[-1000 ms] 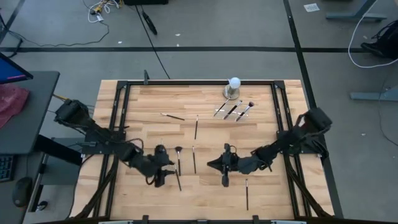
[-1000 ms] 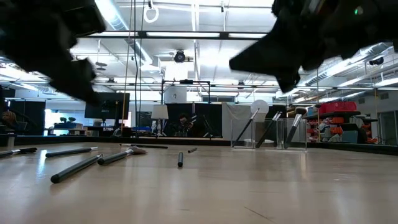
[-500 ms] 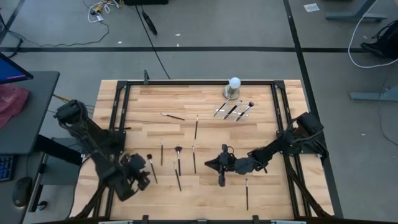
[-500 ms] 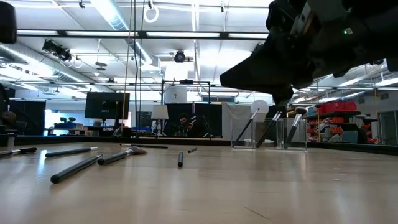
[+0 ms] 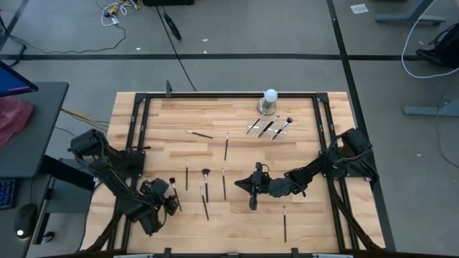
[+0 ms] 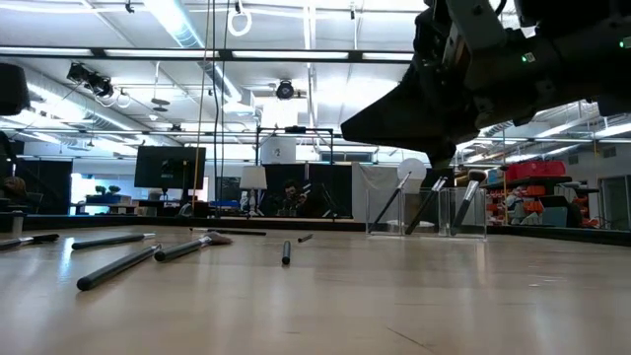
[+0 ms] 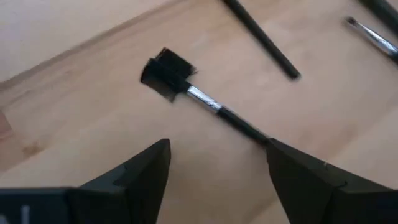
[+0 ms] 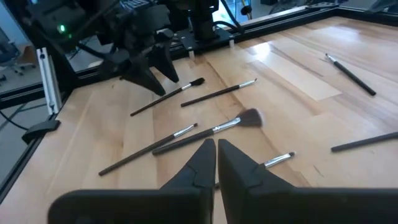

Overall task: Put items in baskets/containers
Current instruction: Put the eye groomer brush into the transparent organizer

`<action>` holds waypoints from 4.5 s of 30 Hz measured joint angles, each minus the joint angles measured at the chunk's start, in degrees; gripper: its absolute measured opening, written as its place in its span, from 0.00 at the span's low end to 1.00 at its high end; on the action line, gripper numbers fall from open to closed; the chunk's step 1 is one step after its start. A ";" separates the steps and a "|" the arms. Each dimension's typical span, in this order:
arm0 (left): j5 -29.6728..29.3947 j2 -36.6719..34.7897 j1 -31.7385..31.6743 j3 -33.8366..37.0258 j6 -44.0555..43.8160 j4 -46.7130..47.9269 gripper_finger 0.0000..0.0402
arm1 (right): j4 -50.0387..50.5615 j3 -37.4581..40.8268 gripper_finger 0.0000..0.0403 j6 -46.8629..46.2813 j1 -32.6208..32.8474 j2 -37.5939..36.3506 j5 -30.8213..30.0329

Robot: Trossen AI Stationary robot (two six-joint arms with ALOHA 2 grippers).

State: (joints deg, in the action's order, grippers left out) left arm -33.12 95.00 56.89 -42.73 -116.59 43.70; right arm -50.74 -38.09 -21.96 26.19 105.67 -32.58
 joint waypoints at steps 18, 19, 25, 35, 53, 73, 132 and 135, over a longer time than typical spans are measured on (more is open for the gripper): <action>-8.93 5.85 0.09 -0.08 -6.42 1.70 0.56 | -0.04 0.02 0.05 -1.99 -0.26 0.00 0.00; -8.19 5.23 0.32 -0.05 -7.56 2.83 0.57 | -0.04 0.02 0.05 -1.99 -0.26 0.00 0.00; -6.95 2.86 0.36 0.01 -10.59 5.41 0.65 | -0.04 0.04 0.05 -1.99 -0.26 0.00 -0.01; -10.01 6.12 -7.34 -0.04 -5.65 0.36 0.75 | 0.01 0.07 0.05 -2.62 -0.24 -0.02 -0.01; -2.56 2.66 -0.16 -0.02 7.57 0.02 0.49 | 0.63 0.07 0.05 -2.60 -0.28 -0.02 -0.04; -7.00 1.75 8.26 -0.02 16.85 -4.01 0.20 | 0.61 0.07 0.05 -2.62 -0.30 -0.02 -4.02; -13.01 13.16 13.79 -0.10 2.13 -1.77 0.03 | 0.66 0.07 0.05 -5.00 -2.48 -0.04 -4.04; -13.83 13.28 14.07 0.00 1.72 -1.92 0.03 | 0.65 0.07 0.05 -4.87 -2.48 -0.04 -4.04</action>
State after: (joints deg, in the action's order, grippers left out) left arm -46.96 108.28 70.96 -42.73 -114.87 41.78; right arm -50.09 -38.02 -26.82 23.70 105.62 -36.61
